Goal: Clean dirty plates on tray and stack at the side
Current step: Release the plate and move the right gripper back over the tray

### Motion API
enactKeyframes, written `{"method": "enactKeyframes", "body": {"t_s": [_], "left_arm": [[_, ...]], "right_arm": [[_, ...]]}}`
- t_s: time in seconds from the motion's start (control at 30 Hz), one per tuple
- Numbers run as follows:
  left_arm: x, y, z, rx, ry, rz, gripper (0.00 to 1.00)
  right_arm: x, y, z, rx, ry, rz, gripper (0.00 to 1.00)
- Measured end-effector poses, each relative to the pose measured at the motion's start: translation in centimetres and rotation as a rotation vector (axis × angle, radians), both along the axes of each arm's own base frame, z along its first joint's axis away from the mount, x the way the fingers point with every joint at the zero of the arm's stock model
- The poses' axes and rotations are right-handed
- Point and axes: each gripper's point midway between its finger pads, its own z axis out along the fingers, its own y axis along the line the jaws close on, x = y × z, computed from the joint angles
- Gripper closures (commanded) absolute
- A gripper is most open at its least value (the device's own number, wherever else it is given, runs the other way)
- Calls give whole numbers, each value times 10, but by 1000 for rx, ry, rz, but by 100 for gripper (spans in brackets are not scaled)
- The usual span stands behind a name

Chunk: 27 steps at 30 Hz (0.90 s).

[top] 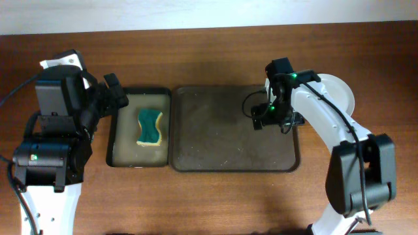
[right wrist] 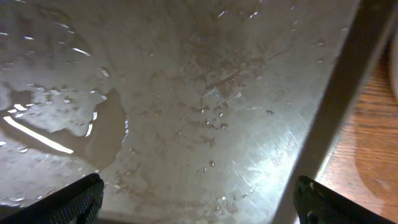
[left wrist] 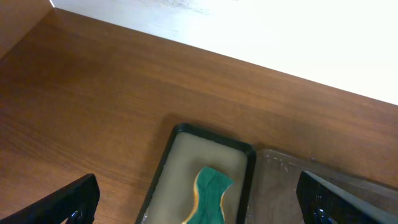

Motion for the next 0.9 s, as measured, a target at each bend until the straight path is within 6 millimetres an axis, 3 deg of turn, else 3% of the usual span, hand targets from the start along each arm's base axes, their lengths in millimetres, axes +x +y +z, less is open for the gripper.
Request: {"method": "enactKeyframes", "body": {"t_s": [0.13,0.27,0.3,0.4,0.43,0.5,0.53,0.57,0.6,0.67,0.77,0.9], "left_arm": [[-1,0,-1,0,5,0,1],[-2,0,-3,1,15,0,1],[-2,0,-3,1,16,0,1],[-3,0,-3,1,18,0,1],[-3,0,-4,1,19,0,1],[-3,0,-4,1,19,0,1],[-3,0,-4,1,19,0,1],[-3,0,-4,1,19,0,1],[-3,0,-3,1,17,0,1],[-3,0,-3,1,19,0,1],[-3,0,-3,1,18,0,1],[-4,0,-4,1,19,0,1]], "right_arm": [[2,0,47,28,-137,0,2],[-6,-2,119,70,-347,-1,2],[-13,-4,145,87,-427,-1,2],[-35,-8,196,120,-586,-2,2],[-50,-12,224,139,-679,-3,2],[-72,-17,256,165,-795,-3,2],[-96,-22,283,186,-898,-3,2],[-105,-24,291,194,-935,-4,2],[-127,-28,310,212,-1018,-4,2],[-149,-33,326,229,-1100,-5,2],[-205,-49,358,252,-1303,-15,2],[-270,-65,381,288,-1522,-26,2]]}}
